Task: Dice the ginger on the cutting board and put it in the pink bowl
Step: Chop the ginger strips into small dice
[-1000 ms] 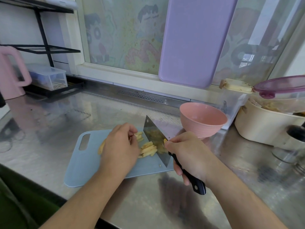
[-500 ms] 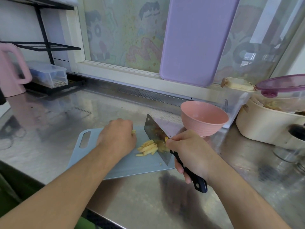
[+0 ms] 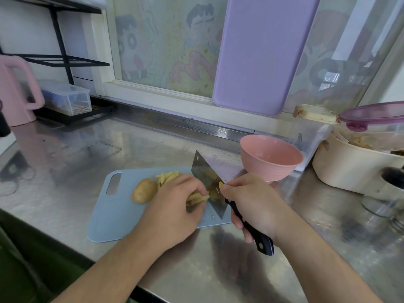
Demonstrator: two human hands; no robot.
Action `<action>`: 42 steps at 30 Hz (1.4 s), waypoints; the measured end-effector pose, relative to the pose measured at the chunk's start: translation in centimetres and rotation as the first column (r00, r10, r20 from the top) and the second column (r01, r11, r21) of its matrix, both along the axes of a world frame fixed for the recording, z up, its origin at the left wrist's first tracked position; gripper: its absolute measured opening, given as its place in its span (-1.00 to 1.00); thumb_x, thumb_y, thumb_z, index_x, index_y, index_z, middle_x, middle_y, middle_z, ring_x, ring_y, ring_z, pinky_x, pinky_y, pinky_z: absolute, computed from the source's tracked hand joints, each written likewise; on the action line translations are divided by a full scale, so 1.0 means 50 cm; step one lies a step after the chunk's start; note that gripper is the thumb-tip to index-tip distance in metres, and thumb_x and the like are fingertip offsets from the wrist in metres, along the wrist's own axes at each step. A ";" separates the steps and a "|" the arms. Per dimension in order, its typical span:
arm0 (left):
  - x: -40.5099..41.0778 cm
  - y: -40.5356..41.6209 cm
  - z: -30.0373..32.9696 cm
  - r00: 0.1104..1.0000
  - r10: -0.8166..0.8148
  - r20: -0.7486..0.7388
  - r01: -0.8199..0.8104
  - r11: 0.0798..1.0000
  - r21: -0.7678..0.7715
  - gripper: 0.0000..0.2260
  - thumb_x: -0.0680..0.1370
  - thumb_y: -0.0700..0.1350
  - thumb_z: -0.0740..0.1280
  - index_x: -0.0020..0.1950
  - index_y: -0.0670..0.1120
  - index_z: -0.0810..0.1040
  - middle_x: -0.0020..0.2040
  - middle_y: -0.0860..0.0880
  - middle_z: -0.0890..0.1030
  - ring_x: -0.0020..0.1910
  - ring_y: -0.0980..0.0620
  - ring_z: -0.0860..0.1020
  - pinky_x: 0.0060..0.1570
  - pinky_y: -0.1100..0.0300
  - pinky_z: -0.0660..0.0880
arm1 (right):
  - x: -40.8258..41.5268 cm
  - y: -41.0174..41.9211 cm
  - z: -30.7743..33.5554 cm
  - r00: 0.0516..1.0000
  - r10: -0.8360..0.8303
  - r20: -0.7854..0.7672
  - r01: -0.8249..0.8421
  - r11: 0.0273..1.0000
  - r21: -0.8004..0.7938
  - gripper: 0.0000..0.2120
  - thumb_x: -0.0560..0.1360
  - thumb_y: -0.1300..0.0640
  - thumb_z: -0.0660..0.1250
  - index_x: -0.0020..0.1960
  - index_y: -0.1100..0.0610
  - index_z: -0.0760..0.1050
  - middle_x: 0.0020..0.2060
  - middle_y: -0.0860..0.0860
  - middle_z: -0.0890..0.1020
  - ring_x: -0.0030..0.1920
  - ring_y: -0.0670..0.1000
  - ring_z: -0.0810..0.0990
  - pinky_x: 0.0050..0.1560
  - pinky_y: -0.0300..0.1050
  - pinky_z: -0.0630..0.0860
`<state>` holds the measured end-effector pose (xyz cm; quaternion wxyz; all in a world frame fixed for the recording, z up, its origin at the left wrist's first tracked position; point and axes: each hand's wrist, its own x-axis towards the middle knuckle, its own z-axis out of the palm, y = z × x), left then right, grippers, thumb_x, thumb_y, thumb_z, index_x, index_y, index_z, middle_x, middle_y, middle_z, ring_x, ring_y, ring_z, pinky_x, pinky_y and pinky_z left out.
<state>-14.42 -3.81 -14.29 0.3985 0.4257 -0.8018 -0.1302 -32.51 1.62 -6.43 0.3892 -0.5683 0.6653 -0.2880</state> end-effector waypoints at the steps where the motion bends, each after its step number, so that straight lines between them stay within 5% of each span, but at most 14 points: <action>1: 0.000 -0.005 -0.005 1.000 0.010 -0.010 -0.010 1.000 0.001 -0.81 0.49 -0.15 0.51 -0.03 0.11 0.60 -0.03 0.22 0.59 -0.01 0.15 0.57 -0.01 0.10 0.55 | 0.000 0.000 0.001 1.000 0.001 0.000 -0.001 1.000 0.001 -0.63 0.74 0.07 0.19 -0.16 0.21 0.54 -0.54 0.17 0.50 -0.67 0.08 0.41 -0.50 -0.15 0.38; 10: 0.002 -0.008 -0.010 0.995 0.099 -0.010 -0.099 0.994 0.042 -0.88 0.53 -0.11 0.52 -0.03 0.11 0.68 -0.08 0.28 0.65 -0.05 0.27 0.58 -0.08 0.48 0.43 | -0.003 0.003 0.004 1.000 -0.003 -0.010 0.003 1.000 -0.023 -0.66 0.72 0.10 0.20 -0.11 0.27 0.56 -0.55 0.16 0.49 -0.67 0.08 0.40 -0.50 -0.17 0.35; 16: 0.001 -0.006 -0.008 0.995 0.098 -0.028 -0.097 0.994 0.045 -0.87 0.52 -0.13 0.53 -0.06 0.10 0.69 -0.11 0.26 0.65 -0.04 0.28 0.58 -0.09 0.49 0.41 | -0.020 0.009 0.021 1.000 -0.015 0.021 0.017 0.997 -0.072 -0.64 0.71 0.13 0.21 -0.01 0.45 0.48 -0.54 0.20 0.47 -0.67 0.07 0.36 -0.55 -0.21 0.29; 24: 0.002 -0.006 -0.010 0.997 0.073 -0.039 -0.072 0.997 0.024 -0.85 0.50 -0.20 0.54 -0.10 0.06 0.69 -0.14 0.24 0.63 -0.07 0.27 0.57 -0.11 0.52 0.37 | -0.020 0.011 0.025 0.998 0.029 0.047 -0.026 0.998 -0.063 -0.58 0.71 0.11 0.24 -0.31 0.18 0.46 -0.56 0.20 0.46 -0.69 0.06 0.35 -0.57 -0.25 0.27; 42: 0.001 -0.006 -0.006 0.996 0.087 -0.019 -0.087 0.996 0.029 -0.88 0.51 -0.18 0.53 -0.11 0.05 0.71 -0.11 0.24 0.66 -0.03 0.26 0.59 -0.06 0.52 0.41 | -0.010 0.014 0.031 0.999 0.039 0.020 -0.038 0.998 -0.039 -0.54 0.70 0.12 0.22 -0.38 0.09 0.48 -0.56 0.19 0.46 -0.69 0.07 0.35 -0.55 -0.25 0.29</action>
